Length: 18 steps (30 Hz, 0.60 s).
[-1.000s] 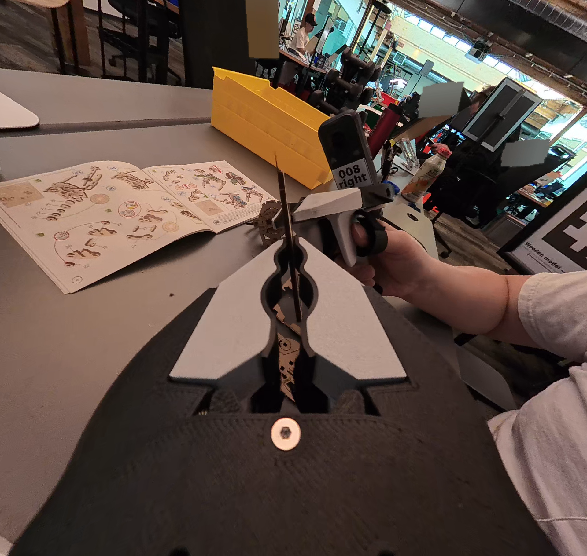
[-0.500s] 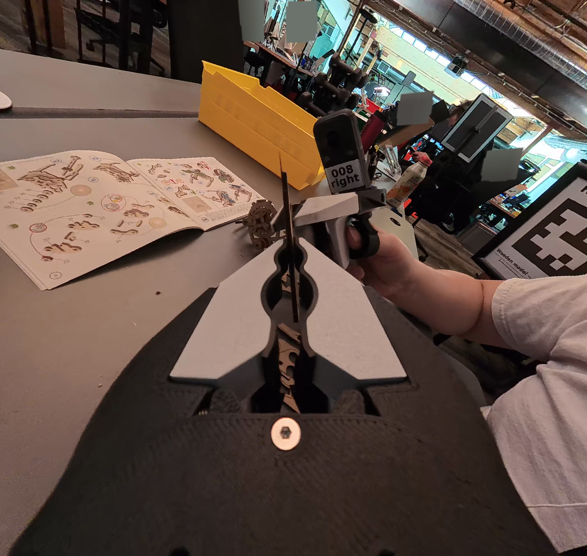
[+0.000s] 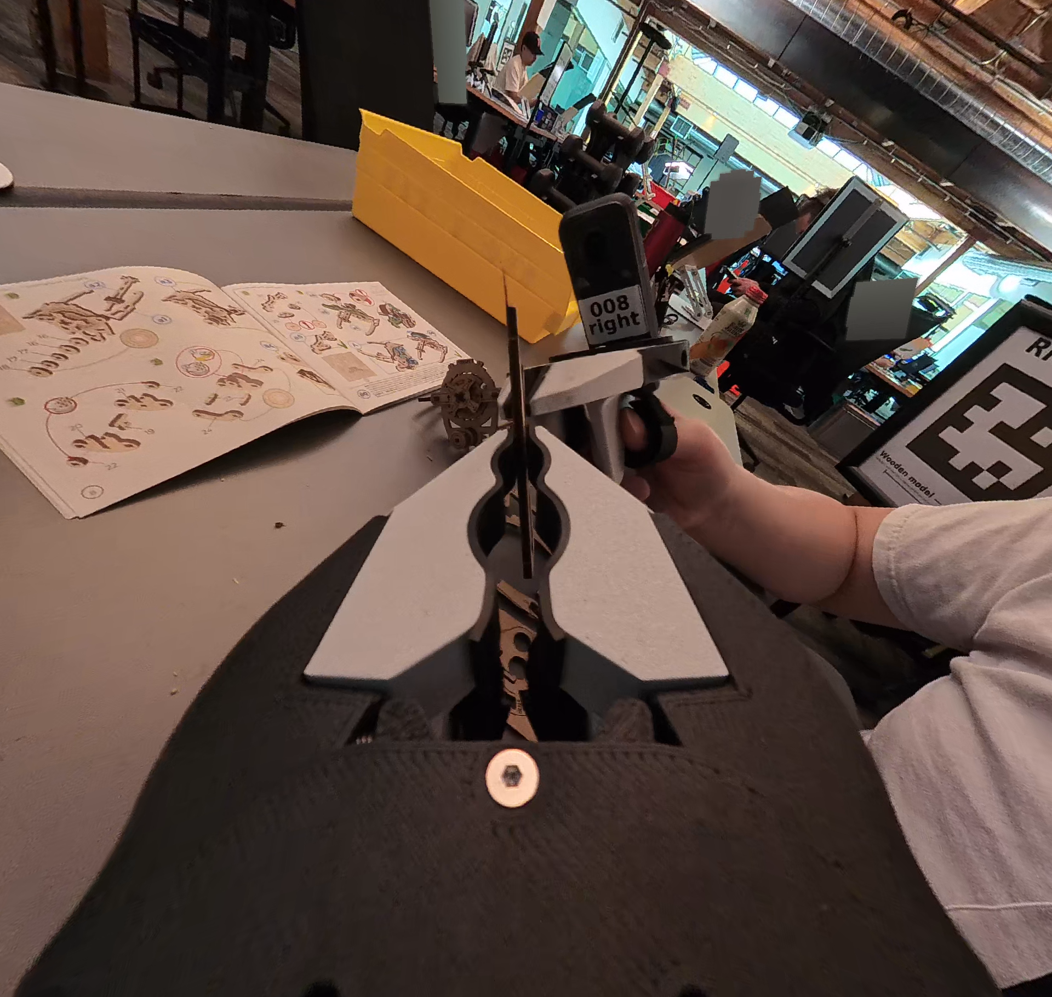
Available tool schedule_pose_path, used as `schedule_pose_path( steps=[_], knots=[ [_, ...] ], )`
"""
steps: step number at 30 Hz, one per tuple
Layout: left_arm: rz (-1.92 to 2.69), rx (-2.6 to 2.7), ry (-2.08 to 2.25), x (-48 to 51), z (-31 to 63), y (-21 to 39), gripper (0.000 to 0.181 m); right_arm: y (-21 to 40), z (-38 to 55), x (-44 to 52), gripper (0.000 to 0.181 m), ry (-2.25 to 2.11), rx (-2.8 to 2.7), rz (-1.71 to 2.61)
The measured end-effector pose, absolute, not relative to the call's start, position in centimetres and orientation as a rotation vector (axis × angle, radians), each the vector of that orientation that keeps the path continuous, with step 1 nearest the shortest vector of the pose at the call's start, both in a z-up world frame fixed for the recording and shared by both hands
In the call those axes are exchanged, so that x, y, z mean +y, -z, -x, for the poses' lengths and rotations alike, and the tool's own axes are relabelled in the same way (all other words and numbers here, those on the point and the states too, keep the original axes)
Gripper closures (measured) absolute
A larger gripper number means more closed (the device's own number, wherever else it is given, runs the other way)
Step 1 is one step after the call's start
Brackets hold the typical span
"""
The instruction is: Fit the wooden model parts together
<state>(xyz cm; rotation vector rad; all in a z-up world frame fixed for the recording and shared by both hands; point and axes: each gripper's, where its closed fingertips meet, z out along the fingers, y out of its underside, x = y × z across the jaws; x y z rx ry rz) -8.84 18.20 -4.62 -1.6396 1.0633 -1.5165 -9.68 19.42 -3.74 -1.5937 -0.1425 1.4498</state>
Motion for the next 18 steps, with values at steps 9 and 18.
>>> schedule_pose_path(
  steps=[9,18],
  knots=[
    [1.606,0.947,1.571,19.7,9.8,3.2,0.181,-0.2,5.8,17.6,0.171,-1.128,-0.336,1.643],
    [1.594,1.007,1.537,19.5,9.7,3.5,0.181,10.6,-7.3,5.9,0.166,-0.259,-0.255,2.391]
  ],
)
